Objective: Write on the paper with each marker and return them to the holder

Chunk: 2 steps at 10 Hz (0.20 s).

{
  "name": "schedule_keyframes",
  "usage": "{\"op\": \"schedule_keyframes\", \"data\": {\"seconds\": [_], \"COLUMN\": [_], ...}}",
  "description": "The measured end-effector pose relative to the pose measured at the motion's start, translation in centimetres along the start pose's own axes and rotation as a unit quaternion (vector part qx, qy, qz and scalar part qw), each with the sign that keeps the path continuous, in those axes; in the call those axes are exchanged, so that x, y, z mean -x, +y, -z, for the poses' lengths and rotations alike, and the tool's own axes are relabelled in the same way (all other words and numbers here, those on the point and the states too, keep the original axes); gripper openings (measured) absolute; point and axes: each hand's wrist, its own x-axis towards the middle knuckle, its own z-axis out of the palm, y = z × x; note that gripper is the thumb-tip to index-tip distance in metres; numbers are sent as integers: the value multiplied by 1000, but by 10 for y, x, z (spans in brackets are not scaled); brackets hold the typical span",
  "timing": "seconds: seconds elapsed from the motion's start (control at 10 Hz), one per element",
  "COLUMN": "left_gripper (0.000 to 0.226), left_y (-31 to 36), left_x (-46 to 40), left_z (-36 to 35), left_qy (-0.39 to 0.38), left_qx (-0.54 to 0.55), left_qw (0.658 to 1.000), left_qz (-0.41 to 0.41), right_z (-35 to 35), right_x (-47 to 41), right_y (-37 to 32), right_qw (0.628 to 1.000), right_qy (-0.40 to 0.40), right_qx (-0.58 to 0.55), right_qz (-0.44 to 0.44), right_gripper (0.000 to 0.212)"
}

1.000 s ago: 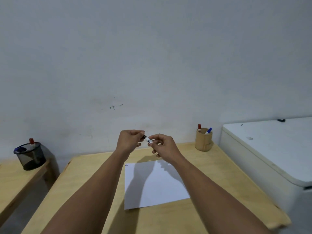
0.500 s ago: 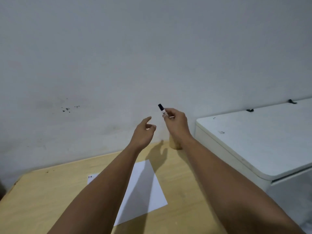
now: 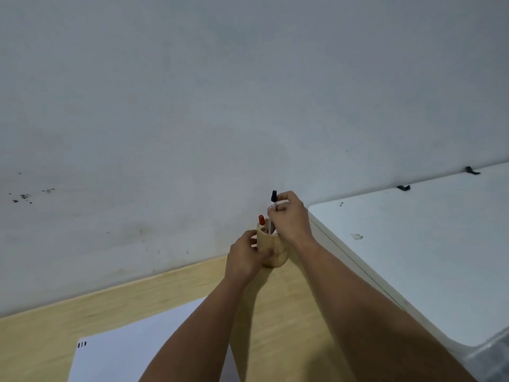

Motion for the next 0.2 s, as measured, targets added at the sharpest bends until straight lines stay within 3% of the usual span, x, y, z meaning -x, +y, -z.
{"op": "schedule_keyframes", "data": {"seconds": [0.1, 0.2], "left_gripper": [62, 72], "left_y": [2, 9], "left_x": [3, 18], "left_z": [3, 10], "left_qy": [-9, 1], "left_qx": [0, -14], "left_qw": [1000, 999], "left_qz": [-11, -31], "right_z": [-5, -3], "right_x": [9, 19], "right_y": [8, -8], "right_qw": [999, 1000], "right_qy": [-26, 8], "right_qx": [8, -29], "right_qz": [-18, 4], "right_gripper": [26, 32]}}
